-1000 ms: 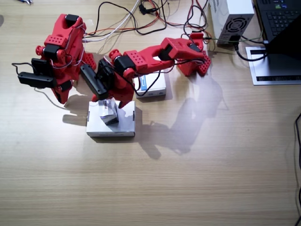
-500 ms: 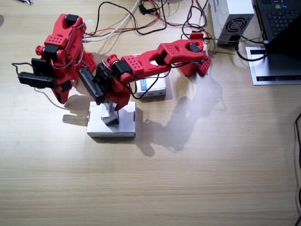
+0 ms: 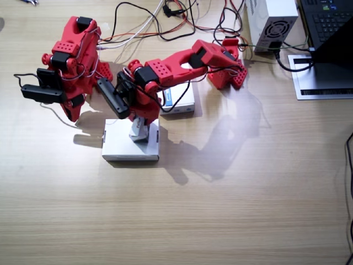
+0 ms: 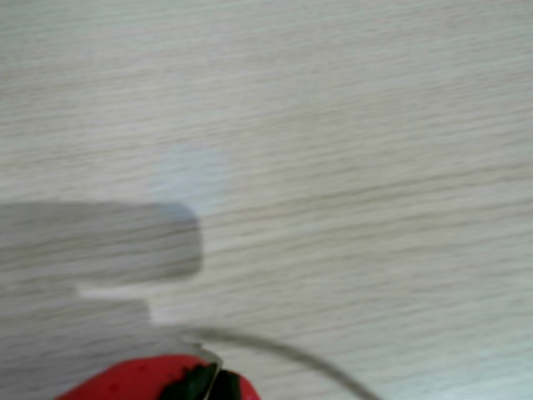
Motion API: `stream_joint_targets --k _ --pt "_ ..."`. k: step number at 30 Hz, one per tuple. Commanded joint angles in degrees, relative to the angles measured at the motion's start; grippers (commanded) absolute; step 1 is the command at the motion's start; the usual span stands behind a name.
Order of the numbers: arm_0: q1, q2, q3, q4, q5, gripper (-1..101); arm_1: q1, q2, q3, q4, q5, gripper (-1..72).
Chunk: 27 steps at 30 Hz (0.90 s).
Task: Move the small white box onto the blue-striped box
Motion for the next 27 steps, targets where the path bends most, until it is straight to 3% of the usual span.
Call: stream_joint_targets --k 1,9,17,23,27 --pt "3.2 15.2 8.3 1.3 -2.0 14 -0.5 1.3 -0.4 -0.6 0.1 0.3" --pt "12.6 41.3 40.9 1.4 -10.3 14 -1.0 1.3 -0.4 -0.8 0.3 0.3" --pt "14.4 57.4 63.8 1.1 -16.0 14 -1.1 1.3 -0.4 -0.9 0.6 0.3" --pt "19.4 65.8 72.3 -0.3 -19.8 14 -1.4 1.3 -0.4 -0.9 1.1 0.3" --pt "18.6 68.4 71.5 -0.1 -19.9 21 -1.4 1.3 -0.4 -0.9 1.1 0.3"
